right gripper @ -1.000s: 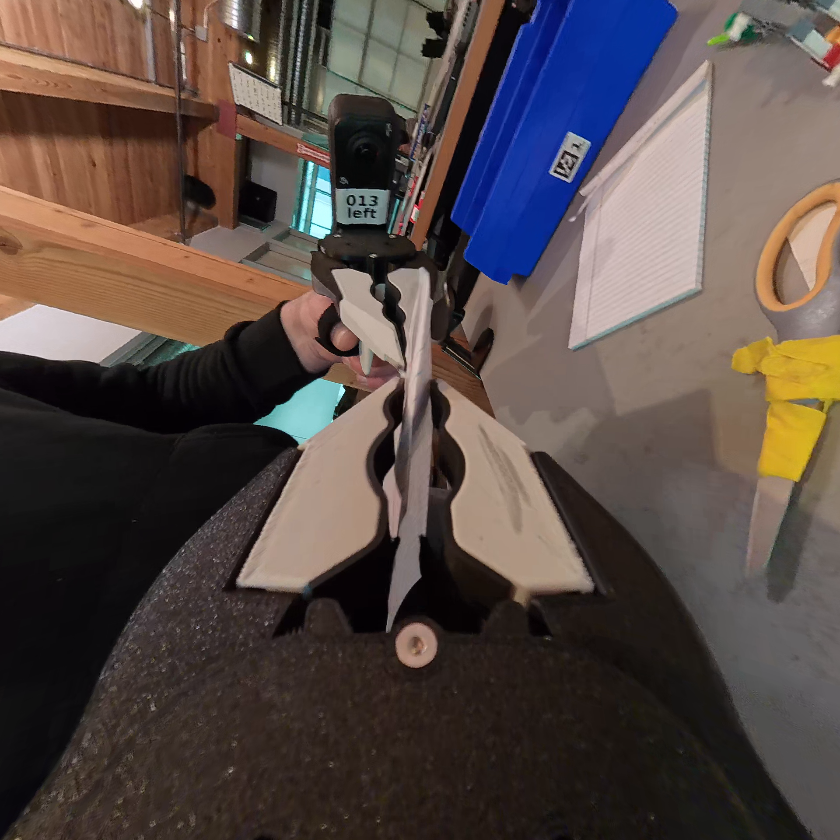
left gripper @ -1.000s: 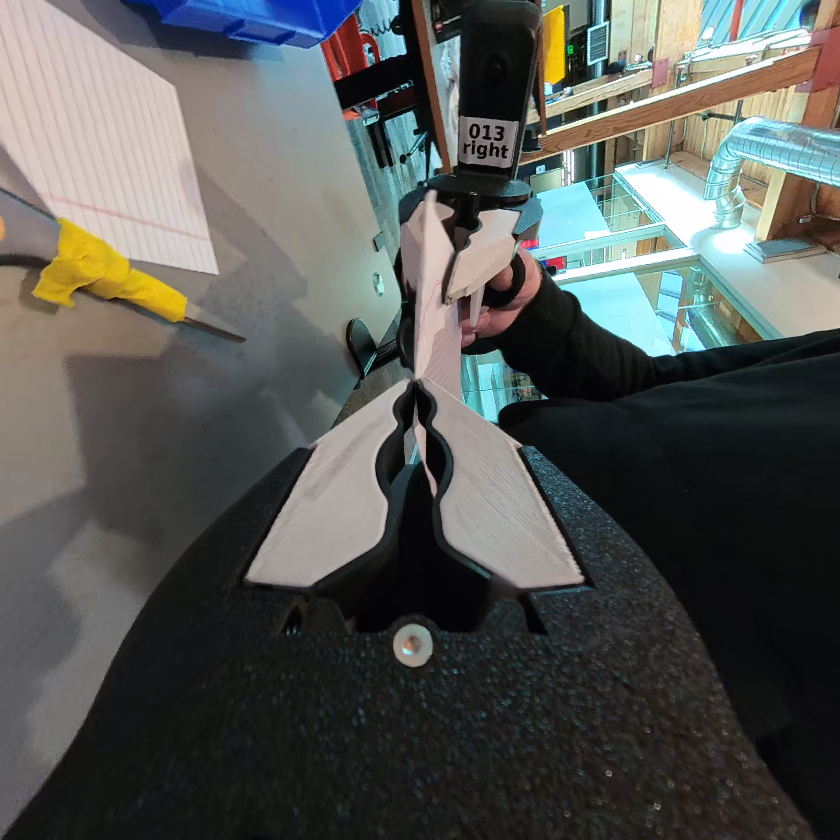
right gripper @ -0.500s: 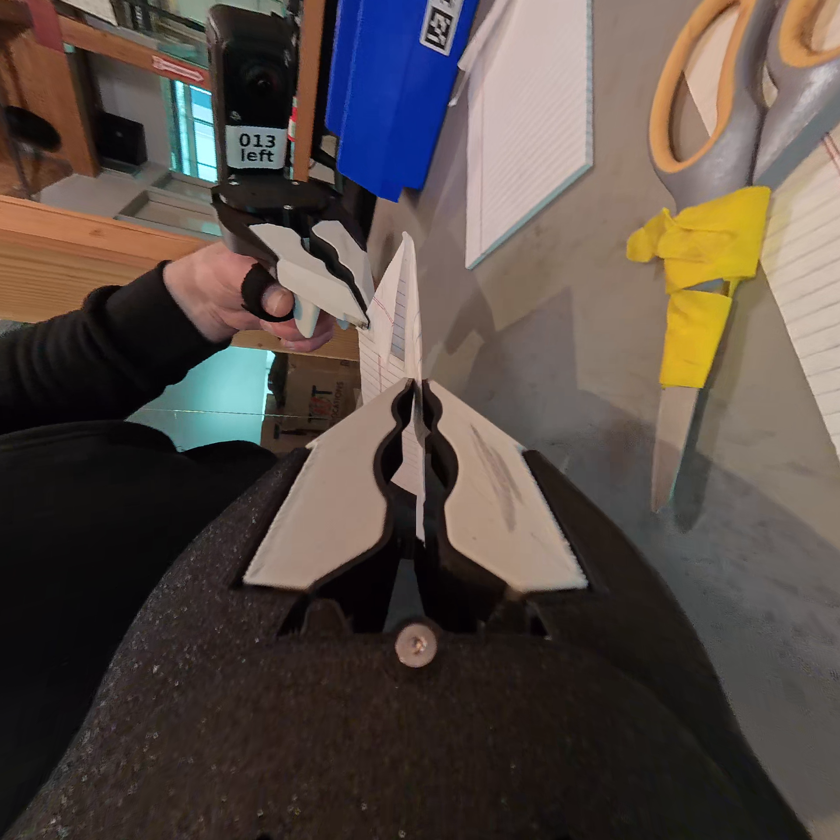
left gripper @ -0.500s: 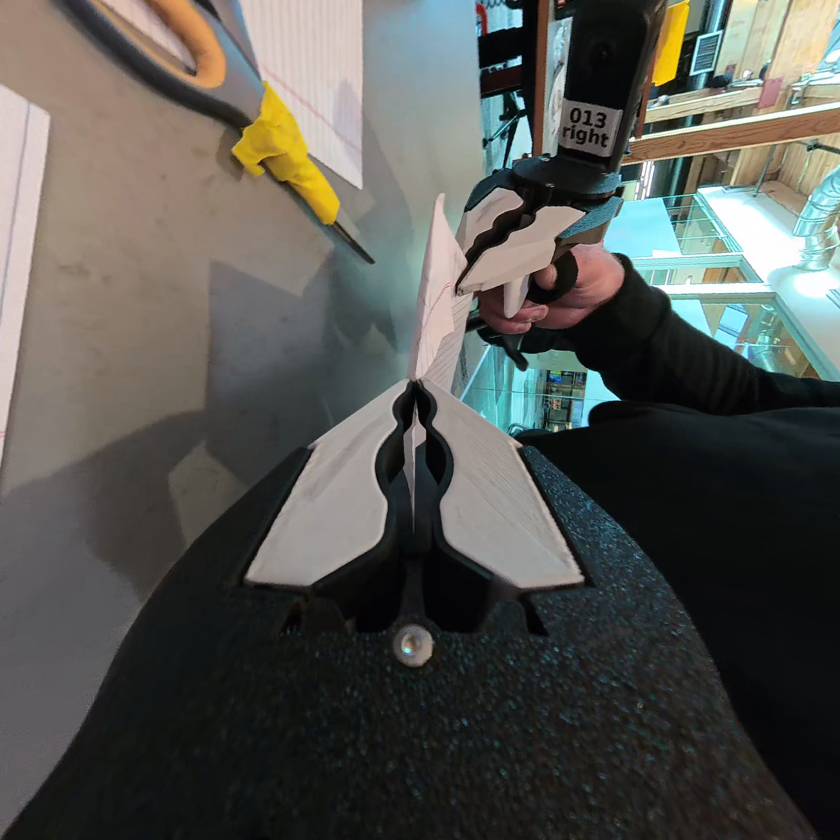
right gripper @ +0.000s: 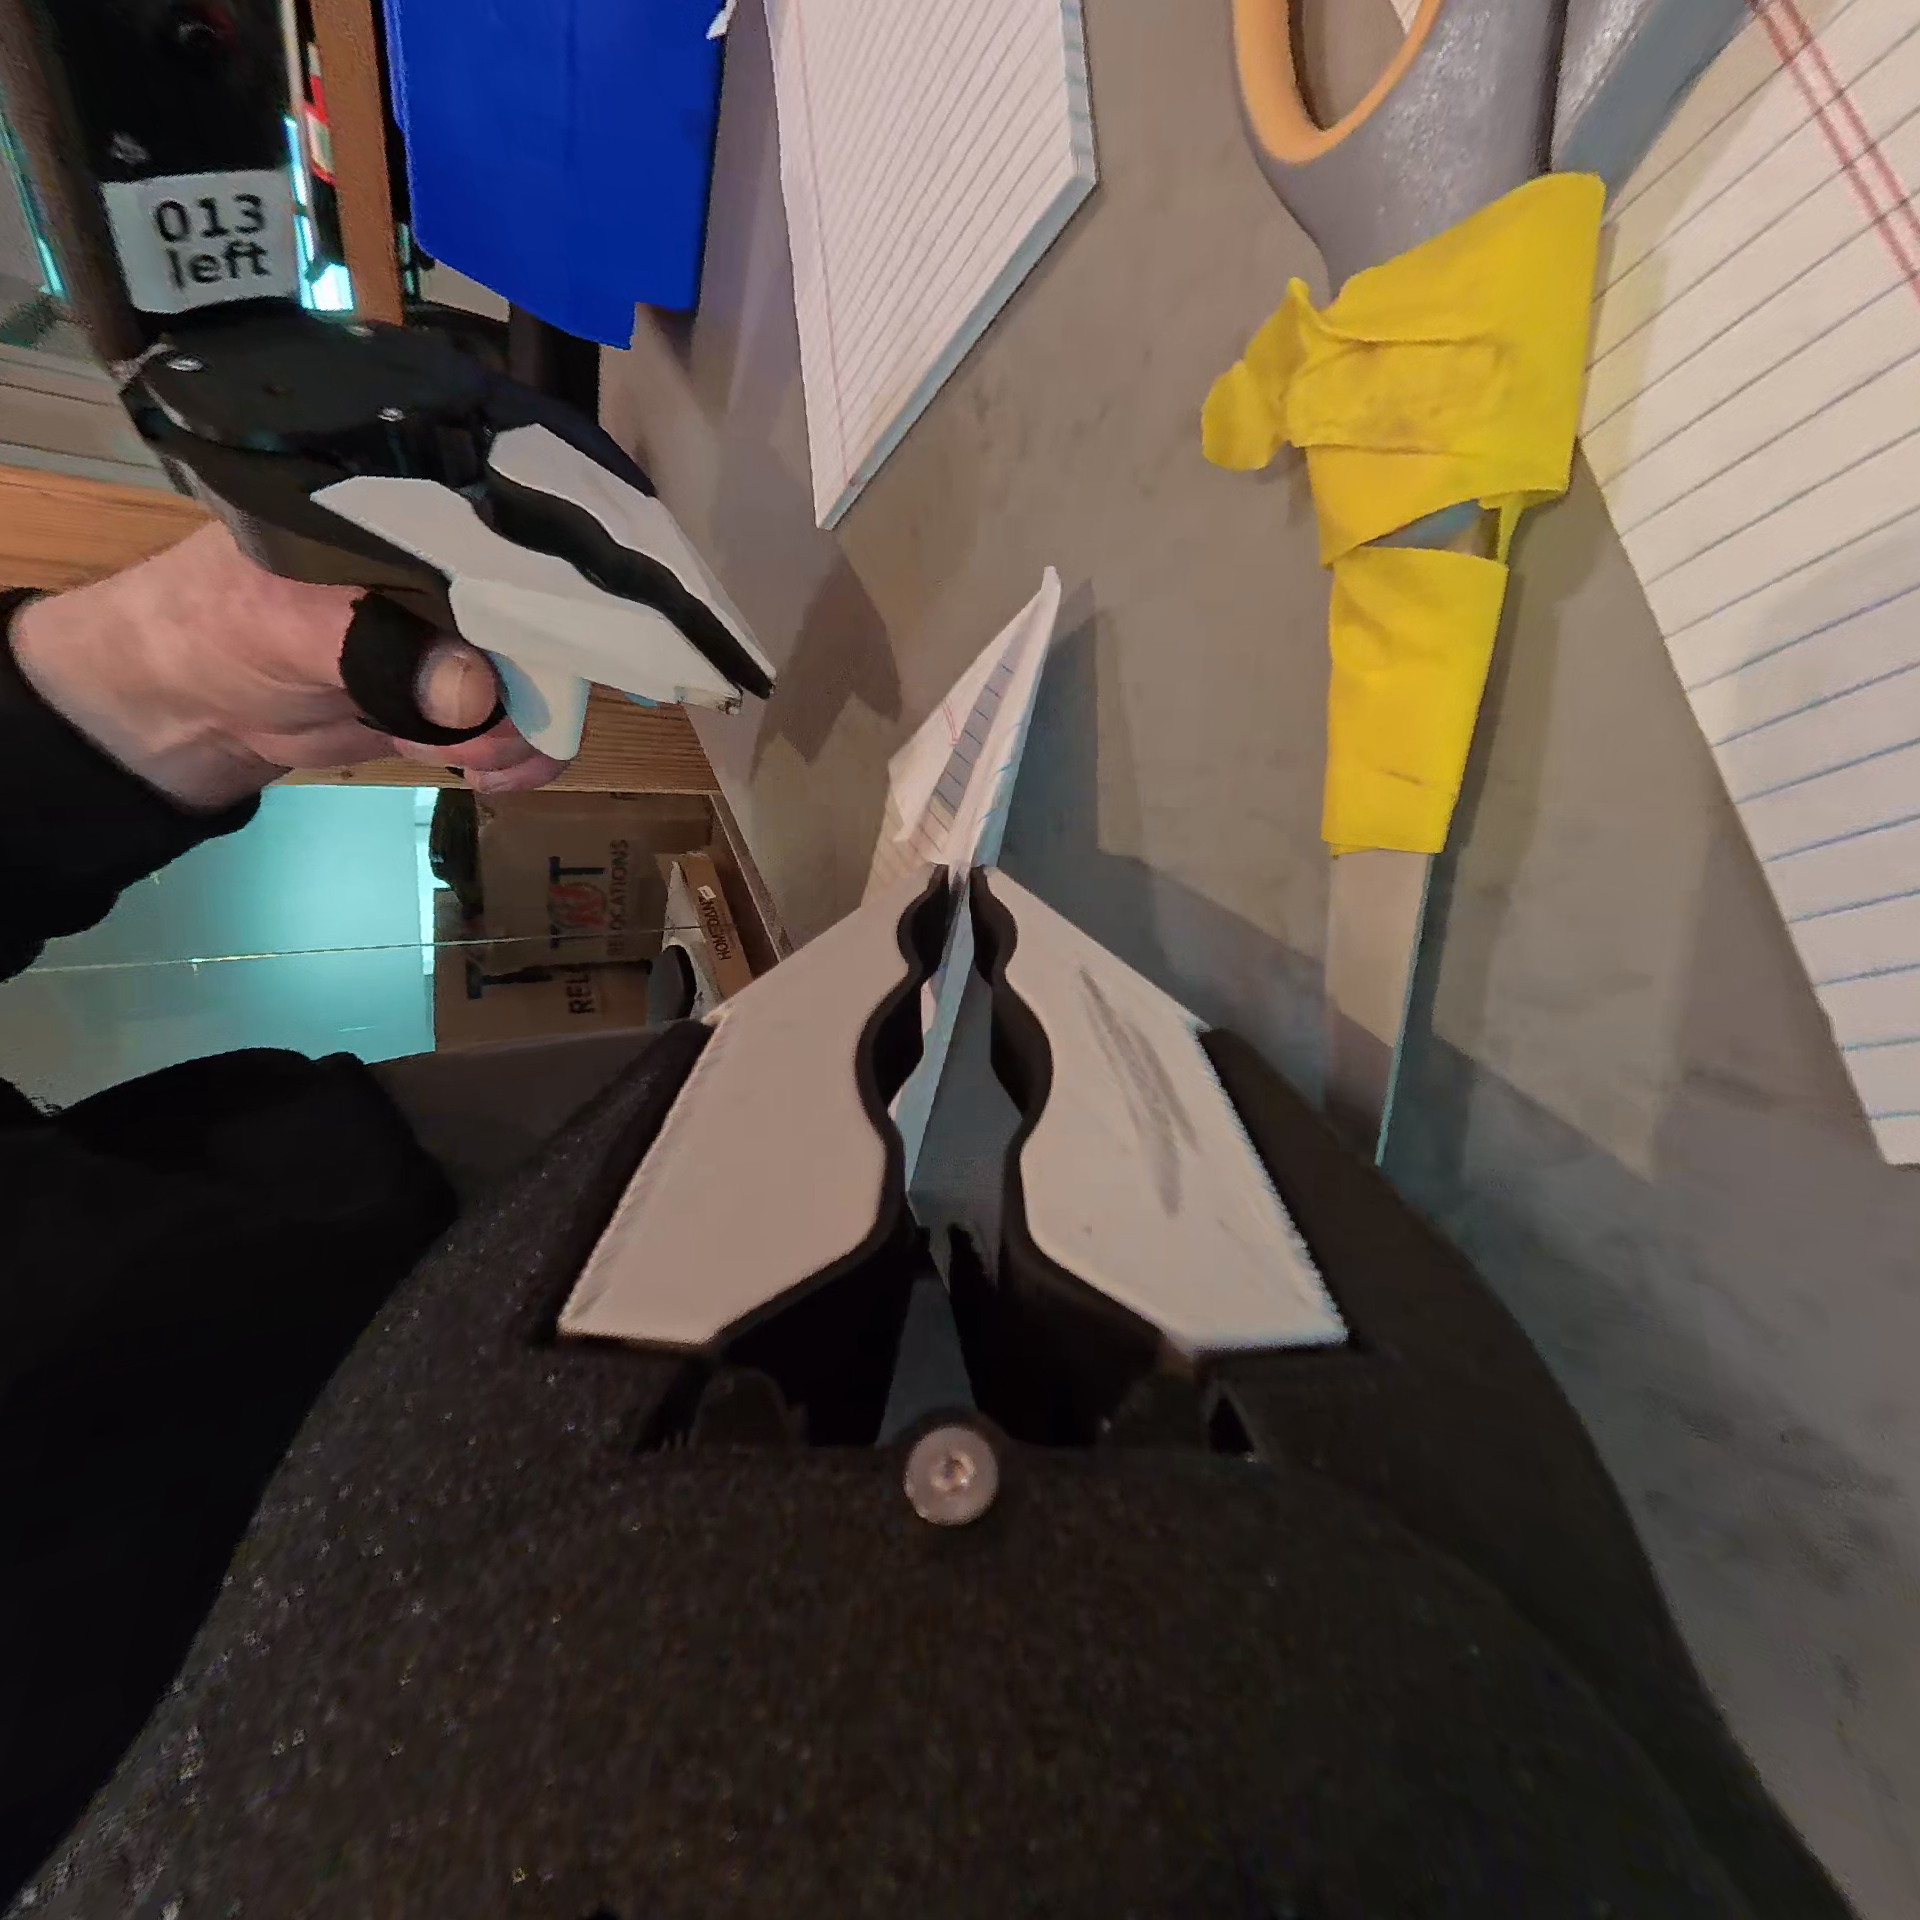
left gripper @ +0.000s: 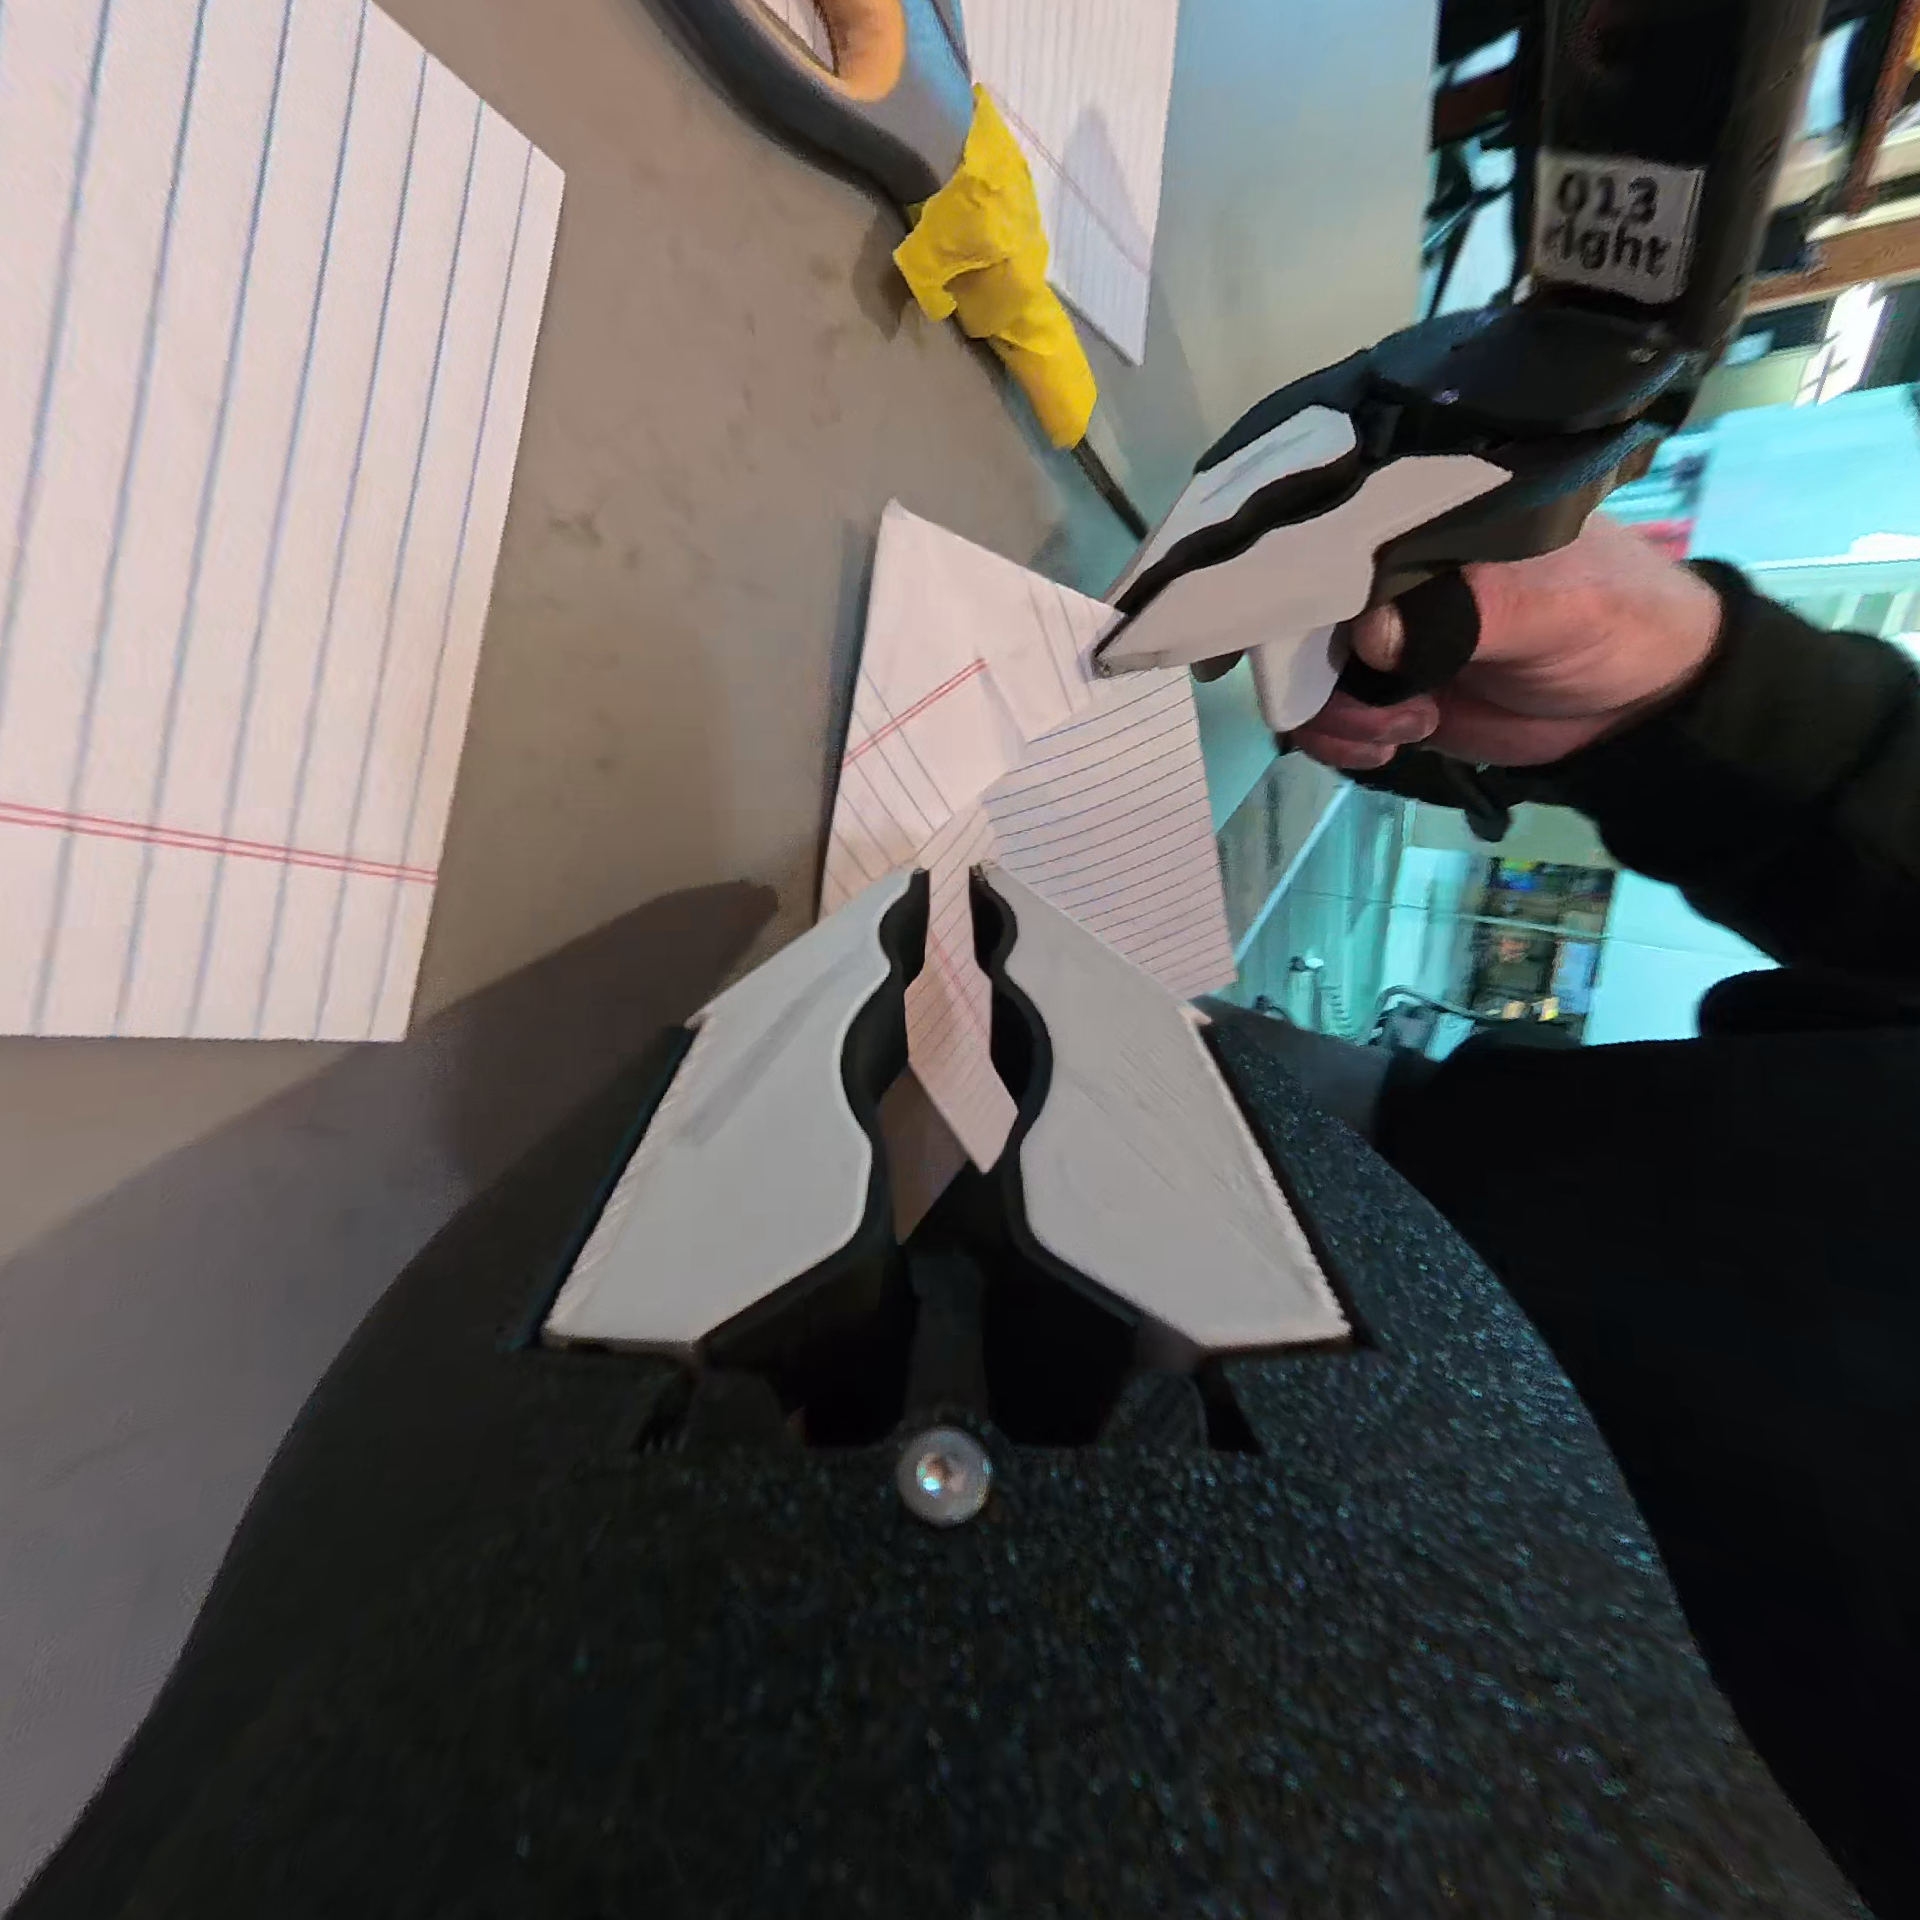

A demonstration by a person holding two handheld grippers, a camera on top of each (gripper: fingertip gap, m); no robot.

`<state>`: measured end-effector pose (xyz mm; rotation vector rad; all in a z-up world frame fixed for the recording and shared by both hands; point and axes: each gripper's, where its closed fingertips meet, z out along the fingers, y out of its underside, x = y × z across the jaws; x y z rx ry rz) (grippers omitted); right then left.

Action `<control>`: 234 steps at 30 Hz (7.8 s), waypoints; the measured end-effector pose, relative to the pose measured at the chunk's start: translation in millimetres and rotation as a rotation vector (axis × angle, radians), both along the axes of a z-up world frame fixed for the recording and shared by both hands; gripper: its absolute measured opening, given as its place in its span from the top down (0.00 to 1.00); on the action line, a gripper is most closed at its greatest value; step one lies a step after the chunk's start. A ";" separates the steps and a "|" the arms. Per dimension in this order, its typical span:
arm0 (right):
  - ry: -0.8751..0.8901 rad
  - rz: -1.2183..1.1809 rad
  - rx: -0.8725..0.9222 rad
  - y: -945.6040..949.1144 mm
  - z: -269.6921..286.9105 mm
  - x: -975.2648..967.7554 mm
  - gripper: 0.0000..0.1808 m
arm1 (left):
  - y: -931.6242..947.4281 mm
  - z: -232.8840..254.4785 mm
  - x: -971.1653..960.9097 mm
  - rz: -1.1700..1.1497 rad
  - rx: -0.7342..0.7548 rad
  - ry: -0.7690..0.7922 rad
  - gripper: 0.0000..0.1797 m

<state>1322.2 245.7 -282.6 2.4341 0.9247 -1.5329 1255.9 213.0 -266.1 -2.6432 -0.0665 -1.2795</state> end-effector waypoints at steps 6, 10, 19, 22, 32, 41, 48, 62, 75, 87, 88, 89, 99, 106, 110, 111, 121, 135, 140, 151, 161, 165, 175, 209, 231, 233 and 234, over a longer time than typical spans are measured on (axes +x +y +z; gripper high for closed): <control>-0.044 0.002 0.029 -2.5 -10.5 4.6 0.98 | 7.9 10.9 -1.0 -0.095 0.170 0.133 0.96; -0.064 0.009 0.053 -4.5 -15.8 7.5 0.99 | 10.9 6.5 17.4 -0.207 0.243 0.195 0.97; -0.092 0.006 0.109 -7.2 -19.9 10.0 1.00 | 23.0 -22.3 48.0 -0.342 0.250 0.274 1.00; -0.100 0.003 0.128 -7.0 -20.6 10.9 1.00 | 19.7 -32.4 52.6 -0.406 0.243 0.304 1.00; -0.142 0.021 0.308 3.0 -15.1 9.4 0.99 | 22.1 -45.4 56.3 -0.401 0.220 0.318 1.00; -0.141 0.052 0.509 11.2 1.6 8.0 0.96 | 24.0 -45.4 57.4 -0.387 0.203 0.295 1.00; -0.155 0.116 0.539 1.9 -3.5 8.3 1.00 | 24.6 -45.5 57.8 -0.379 0.188 0.282 1.00; -0.215 0.240 0.698 -0.5 -8.5 6.2 1.00 | 25.6 -45.5 59.1 -0.379 0.177 0.282 1.00; -0.190 0.282 0.661 -10.0 -18.6 2.6 1.00 | 26.5 -45.7 59.8 -0.376 0.173 0.270 1.00; -0.118 0.309 0.591 -20.2 -20.2 -2.8 1.00 | 26.7 -45.7 59.8 -0.368 0.172 0.258 1.00; -0.115 0.310 0.591 -20.2 -20.4 -3.0 1.00 | 26.8 -45.7 59.9 -0.368 0.172 0.258 1.00; -0.115 0.311 0.588 -20.2 -20.7 -3.4 1.00 | 26.8 -45.7 59.8 -0.366 0.172 0.257 1.00; -0.104 0.305 0.550 -21.5 -22.5 -6.4 1.00 | 26.9 -45.7 59.7 -0.362 0.168 0.251 1.00; -0.102 0.308 0.525 -22.4 -24.0 -8.0 1.00 | 26.9 -45.8 59.8 -0.367 0.166 0.252 1.00; -0.083 0.286 0.474 -26.0 -20.2 -7.6 0.95 | 26.9 -45.8 59.8 -0.365 0.162 0.251 1.00; -0.072 0.274 0.455 -27.9 -18.8 -7.4 0.92 | 26.9 -45.8 59.7 -0.365 0.162 0.252 1.00; 0.028 0.145 0.383 -41.2 -1.1 -3.0 0.79 | 27.0 -45.8 59.8 -0.343 0.163 0.237 1.00; 0.079 0.181 0.421 -55.8 3.9 -17.1 0.63 | 27.1 -45.8 59.9 -0.334 0.159 0.226 1.00; 0.065 0.222 0.446 -57.5 -0.7 -18.1 0.63 | 27.1 -45.8 59.9 -0.332 0.153 0.220 1.00; 0.035 0.281 0.456 -57.3 -7.2 -21.6 0.64 | 27.1 -45.9 59.8 -0.333 0.133 0.204 1.00; 0.024 0.283 0.442 -50.0 -12.6 -20.0 0.72 | 27.2 -43.8 57.5 -0.364 0.123 0.224 1.00; 0.023 0.279 0.445 -48.6 -13.4 -20.0 0.73 | 22.9 -30.8 50.8 -0.396 0.145 0.248 0.95; 0.020 0.313 0.458 -48.4 -14.3 -19.3 0.74 | 2.6 -17.3 43.0 -0.342 0.106 0.313 0.86; 0.079 0.472 0.451 -55.7 -10.7 -14.6 0.66 | -44.3 -24.8 33.3 -0.211 0.011 0.289 1.00; 0.057 0.506 0.462 -54.2 -12.8 -14.5 0.70 | -33.5 -31.9 33.2 -0.150 -0.018 0.308 0.87; 0.058 0.508 0.462 -54.4 -12.7 -14.5 0.70 | -25.1 -30.2 34.7 -0.138 0.001 0.307 0.86; 0.059 0.509 0.461 -54.3 -12.6 -14.4 0.69 | -22.2 -29.2 38.3 -0.128 -0.002 0.282 0.86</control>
